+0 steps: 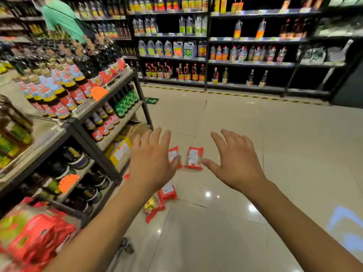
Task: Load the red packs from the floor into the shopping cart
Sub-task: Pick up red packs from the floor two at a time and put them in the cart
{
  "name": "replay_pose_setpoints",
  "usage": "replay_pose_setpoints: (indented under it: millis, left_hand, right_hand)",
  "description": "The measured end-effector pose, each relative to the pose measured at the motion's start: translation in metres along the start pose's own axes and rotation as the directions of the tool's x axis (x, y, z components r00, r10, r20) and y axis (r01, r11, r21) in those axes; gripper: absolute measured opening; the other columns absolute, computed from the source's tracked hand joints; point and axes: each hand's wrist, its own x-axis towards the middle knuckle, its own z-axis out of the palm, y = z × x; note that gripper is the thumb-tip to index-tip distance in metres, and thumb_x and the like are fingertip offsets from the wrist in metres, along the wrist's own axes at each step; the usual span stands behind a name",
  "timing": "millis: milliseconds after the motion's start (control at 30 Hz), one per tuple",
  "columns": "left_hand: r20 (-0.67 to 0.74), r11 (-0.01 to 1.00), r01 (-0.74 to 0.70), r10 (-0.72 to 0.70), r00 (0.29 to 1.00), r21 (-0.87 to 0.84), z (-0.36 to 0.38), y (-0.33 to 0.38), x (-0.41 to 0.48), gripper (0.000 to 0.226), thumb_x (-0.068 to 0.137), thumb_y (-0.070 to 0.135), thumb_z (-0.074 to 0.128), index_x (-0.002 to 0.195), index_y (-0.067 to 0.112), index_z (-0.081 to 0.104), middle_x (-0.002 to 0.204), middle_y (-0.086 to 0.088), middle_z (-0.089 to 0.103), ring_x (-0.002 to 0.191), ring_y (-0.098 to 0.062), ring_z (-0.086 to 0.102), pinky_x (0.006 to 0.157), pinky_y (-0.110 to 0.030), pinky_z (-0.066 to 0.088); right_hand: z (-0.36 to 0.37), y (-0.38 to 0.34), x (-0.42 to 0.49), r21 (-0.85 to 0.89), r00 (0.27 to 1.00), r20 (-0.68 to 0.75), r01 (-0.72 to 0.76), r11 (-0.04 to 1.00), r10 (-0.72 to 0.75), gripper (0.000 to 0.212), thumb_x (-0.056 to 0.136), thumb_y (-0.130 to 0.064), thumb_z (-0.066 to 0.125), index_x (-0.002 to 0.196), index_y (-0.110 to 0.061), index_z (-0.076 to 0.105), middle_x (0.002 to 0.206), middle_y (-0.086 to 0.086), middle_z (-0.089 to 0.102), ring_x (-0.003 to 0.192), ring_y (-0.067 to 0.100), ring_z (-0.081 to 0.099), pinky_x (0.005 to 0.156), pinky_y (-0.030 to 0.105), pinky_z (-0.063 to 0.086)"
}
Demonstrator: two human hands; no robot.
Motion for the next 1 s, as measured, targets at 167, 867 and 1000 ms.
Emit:
replay_pose_setpoints:
  millis: [167,867,1000]
  left_hand:
    - [0.031,0.998,0.060,-0.061,0.998,0.026,0.031,-0.005,0.060,0.079,0.089,0.064,0.046,0.153,0.021,0.033,0.162,-0.008,0.035,0.148,-0.031,0.033,0.120,-0.048,0.027]
    - [0.384,0.947,0.263,-0.177,0.906,-0.184,0.545,-0.130,0.413,0.082,0.082,0.055,0.038,0.151,0.010,0.041,0.149,-0.017,0.051,0.126,-0.039,0.055,0.098,-0.051,0.050]
    - [0.540,0.902,0.390,-0.238,0.807,-0.186,0.739,-0.120,0.449,0.093,0.085,0.058,0.037,0.161,0.011,0.011,0.162,-0.019,0.029,0.132,-0.041,0.047,0.102,-0.049,0.047]
  right_hand:
    - [0.026,0.020,0.077,0.051,0.999,0.021,0.025,0.998,-0.027,0.078,0.089,-0.069,0.042,0.154,-0.027,0.030,0.160,0.007,0.032,0.146,0.025,0.029,0.120,0.046,0.019]
    - [0.455,0.103,0.493,0.006,0.885,0.461,-0.065,0.998,0.055,0.069,0.091,-0.059,0.047,0.146,-0.017,0.044,0.138,0.007,0.059,0.121,0.029,0.057,0.097,0.041,0.043]
    - [0.645,0.146,0.541,0.103,0.764,0.634,-0.238,0.966,0.120,0.074,0.093,-0.058,0.051,0.152,-0.017,0.033,0.142,0.009,0.054,0.125,0.030,0.054,0.099,0.042,0.044]
